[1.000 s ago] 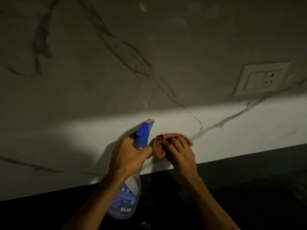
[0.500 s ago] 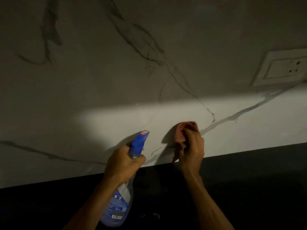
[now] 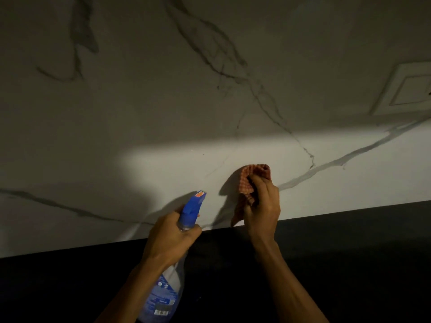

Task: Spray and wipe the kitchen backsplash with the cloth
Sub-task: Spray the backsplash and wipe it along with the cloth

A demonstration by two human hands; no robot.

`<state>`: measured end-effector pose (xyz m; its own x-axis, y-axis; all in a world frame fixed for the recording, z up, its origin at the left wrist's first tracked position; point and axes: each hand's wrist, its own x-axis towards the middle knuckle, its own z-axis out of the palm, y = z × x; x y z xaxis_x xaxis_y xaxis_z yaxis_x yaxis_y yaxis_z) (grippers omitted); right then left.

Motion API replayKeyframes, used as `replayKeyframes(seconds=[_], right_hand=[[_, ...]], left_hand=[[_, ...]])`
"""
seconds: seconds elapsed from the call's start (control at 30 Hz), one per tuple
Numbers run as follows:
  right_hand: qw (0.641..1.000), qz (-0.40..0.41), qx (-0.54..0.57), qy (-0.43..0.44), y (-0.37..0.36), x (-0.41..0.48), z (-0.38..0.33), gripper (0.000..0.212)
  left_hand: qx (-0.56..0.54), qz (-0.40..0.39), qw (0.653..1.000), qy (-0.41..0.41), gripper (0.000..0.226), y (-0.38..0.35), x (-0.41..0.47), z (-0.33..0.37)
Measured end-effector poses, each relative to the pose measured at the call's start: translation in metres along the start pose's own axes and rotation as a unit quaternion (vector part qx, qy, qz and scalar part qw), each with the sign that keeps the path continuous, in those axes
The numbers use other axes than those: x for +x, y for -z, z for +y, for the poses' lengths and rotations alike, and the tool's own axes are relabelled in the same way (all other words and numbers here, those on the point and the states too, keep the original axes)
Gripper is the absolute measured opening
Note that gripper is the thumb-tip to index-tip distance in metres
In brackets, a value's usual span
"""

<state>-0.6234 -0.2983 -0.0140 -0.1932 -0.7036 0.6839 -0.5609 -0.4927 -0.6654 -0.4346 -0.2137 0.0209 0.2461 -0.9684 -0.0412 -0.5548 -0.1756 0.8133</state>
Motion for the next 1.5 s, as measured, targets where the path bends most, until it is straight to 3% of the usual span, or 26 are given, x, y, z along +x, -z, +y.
replayKeyframes(seconds=[0.13, 0.27, 0.37, 0.53, 0.7, 0.8, 0.87, 0.97, 1.07, 1.2, 1.37, 1.5], right_hand=[[0.994, -0.075, -0.037, 0.064, -0.019, -0.015, -0.005, 0.058], [0.945, -0.235, -0.122, 0.193, -0.031, -0.043, 0.007, 0.06], [0.935, -0.286, -0.151, 0.148, -0.017, -0.052, 0.028, 0.058], [0.963, -0.223, -0.147, -0.007, 0.021, -0.042, 0.064, 0.052], [0.99, -0.071, -0.094, -0.081, 0.042, -0.022, 0.075, 0.049], [0.989, 0.044, -0.028, -0.14, 0.043, -0.005, 0.071, 0.044], [0.986, 0.079, 0.007, -0.147, 0.04, 0.002, 0.062, 0.042], [0.995, 0.06, 0.001, -0.079, 0.028, -0.001, 0.047, 0.043], [0.997, -0.045, -0.065, 0.026, 0.013, -0.014, 0.041, 0.041], [0.965, -0.179, -0.134, 0.136, 0.005, -0.034, 0.056, 0.046], [0.954, -0.231, -0.171, 0.081, 0.02, -0.04, 0.082, 0.056], [0.975, -0.173, -0.138, -0.027, 0.041, -0.034, 0.103, 0.061]], left_hand=[[0.005, 0.004, 1.0, -0.007, 0.035, 0.009, -0.003, -0.005], [0.024, 0.013, 0.999, -0.017, 0.028, 0.012, -0.002, -0.009], [0.025, 0.007, 0.999, -0.021, 0.03, 0.015, -0.002, -0.01], [0.017, -0.006, 1.0, -0.022, 0.034, 0.013, 0.003, -0.01], [0.021, -0.017, 0.999, -0.03, 0.046, 0.002, 0.005, -0.001], [0.024, -0.023, 0.998, -0.05, 0.038, -0.006, 0.008, 0.007], [0.026, -0.024, 0.997, -0.067, 0.029, -0.01, 0.009, 0.014], [0.023, -0.018, 0.996, -0.08, 0.031, -0.018, 0.012, 0.026], [0.022, -0.026, 0.996, -0.088, 0.033, -0.027, 0.015, 0.039], [0.005, -0.021, 0.995, -0.102, 0.027, -0.037, 0.018, 0.05], [0.005, -0.004, 0.996, -0.092, 0.019, -0.043, 0.021, 0.051], [-0.002, -0.033, 0.996, -0.089, 0.029, -0.042, 0.023, 0.053]])
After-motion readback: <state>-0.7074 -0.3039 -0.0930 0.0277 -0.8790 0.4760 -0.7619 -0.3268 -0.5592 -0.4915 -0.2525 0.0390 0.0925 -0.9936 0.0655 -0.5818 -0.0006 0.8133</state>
